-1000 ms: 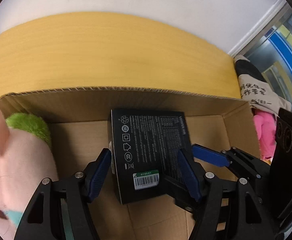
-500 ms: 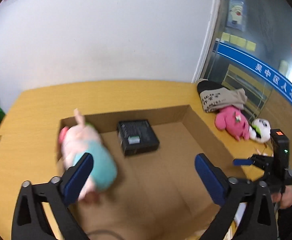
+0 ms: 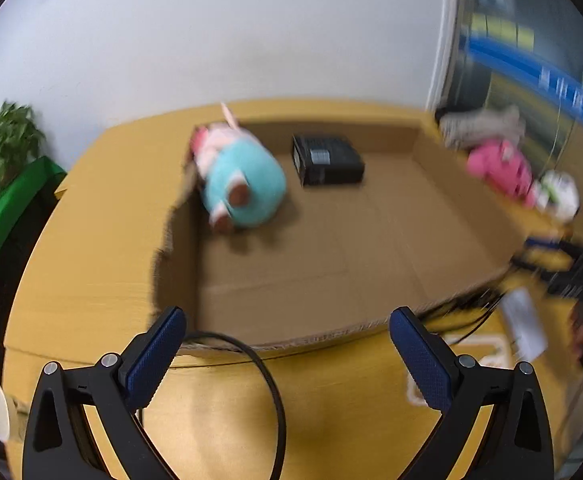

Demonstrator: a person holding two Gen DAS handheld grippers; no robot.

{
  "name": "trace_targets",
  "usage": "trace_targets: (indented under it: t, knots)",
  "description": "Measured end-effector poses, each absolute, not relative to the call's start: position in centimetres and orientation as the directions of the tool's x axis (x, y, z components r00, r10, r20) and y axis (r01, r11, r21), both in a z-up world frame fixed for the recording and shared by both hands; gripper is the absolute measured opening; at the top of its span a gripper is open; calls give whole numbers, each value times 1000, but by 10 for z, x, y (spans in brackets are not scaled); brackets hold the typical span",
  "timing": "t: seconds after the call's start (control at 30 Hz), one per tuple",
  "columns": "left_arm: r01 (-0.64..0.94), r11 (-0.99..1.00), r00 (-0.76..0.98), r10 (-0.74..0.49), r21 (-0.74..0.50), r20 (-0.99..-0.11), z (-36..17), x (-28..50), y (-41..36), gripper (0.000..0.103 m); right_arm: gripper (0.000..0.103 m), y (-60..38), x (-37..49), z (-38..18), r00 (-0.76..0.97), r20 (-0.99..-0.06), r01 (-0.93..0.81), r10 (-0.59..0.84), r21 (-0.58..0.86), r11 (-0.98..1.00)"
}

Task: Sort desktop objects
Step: 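Withdraw both grippers and move them toward the white phone case frame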

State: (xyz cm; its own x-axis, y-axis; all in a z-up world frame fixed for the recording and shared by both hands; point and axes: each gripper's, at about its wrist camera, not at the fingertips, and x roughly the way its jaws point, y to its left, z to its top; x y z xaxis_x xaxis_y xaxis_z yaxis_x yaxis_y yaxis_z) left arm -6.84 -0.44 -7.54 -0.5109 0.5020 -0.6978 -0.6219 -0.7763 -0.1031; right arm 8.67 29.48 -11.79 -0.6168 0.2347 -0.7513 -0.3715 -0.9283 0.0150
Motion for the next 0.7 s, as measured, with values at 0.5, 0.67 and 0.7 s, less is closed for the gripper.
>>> trace_targets:
  t: [0.5,0.67,0.7]
  knots:
    - [-593,-793,-655,577,-141,-488,18,20,-64,103,85,201,132,-44,-792,-550,-303,266,-24,-953]
    - [-640,-741,-580,639,-204,-505,-12,47,-37,103,85,182,145,-40,-804,-541,-277,248,-30,-960]
    - [-651,-731,-565,646,-204,-514,-16,51,-29,103,85,179,148,-39,-803,-540,-280,250,-28,-960]
